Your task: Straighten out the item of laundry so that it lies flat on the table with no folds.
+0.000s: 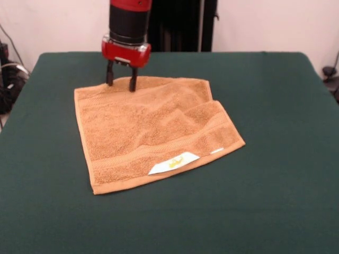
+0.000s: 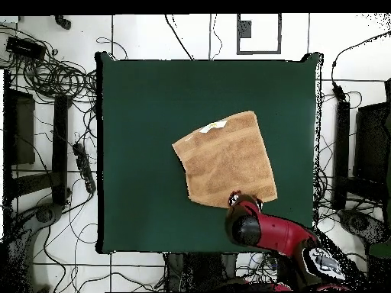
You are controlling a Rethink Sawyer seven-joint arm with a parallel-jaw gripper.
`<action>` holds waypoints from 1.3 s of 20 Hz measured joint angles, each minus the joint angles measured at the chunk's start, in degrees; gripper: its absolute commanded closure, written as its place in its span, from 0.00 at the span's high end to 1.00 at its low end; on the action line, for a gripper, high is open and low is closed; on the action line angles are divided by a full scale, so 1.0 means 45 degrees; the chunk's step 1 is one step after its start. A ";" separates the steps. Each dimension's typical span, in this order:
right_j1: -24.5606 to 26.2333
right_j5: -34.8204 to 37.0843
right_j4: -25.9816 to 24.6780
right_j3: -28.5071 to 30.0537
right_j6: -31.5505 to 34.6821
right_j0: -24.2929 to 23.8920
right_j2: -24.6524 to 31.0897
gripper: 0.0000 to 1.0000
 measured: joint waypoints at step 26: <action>-0.2127 0.5919 0.3198 -0.0736 0.0000 0.3977 0.0503 1.00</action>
